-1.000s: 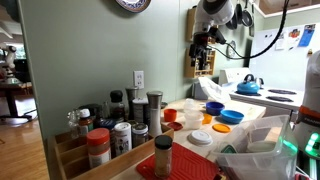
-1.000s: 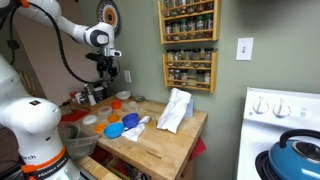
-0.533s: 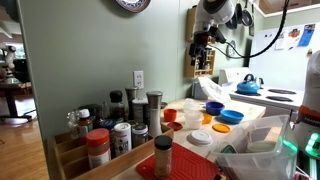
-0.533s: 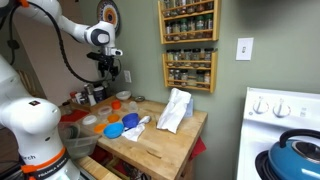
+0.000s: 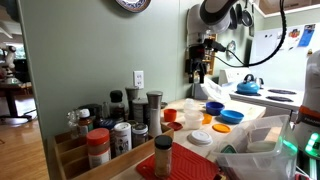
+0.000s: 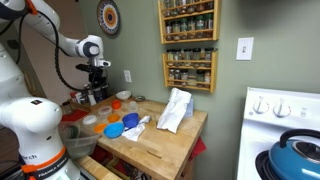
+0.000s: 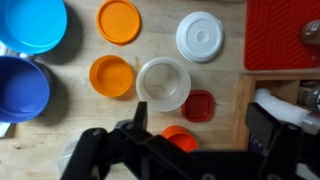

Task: Pick up the white paper cup lid and put it on the clear lunch box, pick up the orange lid and put it on the orange lunch box

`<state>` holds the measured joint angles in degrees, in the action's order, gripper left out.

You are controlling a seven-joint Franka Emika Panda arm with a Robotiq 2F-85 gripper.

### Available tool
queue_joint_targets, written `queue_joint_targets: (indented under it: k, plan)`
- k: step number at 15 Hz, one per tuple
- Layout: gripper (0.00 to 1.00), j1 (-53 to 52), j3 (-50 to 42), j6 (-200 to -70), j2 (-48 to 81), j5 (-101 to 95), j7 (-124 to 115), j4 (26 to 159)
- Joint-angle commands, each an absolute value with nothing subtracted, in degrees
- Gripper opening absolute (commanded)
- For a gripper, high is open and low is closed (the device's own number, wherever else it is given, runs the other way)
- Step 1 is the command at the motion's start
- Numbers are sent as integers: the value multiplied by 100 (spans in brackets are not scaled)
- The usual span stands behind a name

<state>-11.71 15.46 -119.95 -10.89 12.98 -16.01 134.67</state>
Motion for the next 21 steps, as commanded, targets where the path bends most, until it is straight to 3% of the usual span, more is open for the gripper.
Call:
queue_joint_targets:
  k: [1, 10, 21]
  plan:
    - [100, -1332, 1972, -12382, -976, 779, -2996, 13822]
    - [100, -1512, 2063, -12190, -445, 792, -2881, 13588]
    - [100, -2164, 2094, -13549, 932, 1132, -3306, 13782]
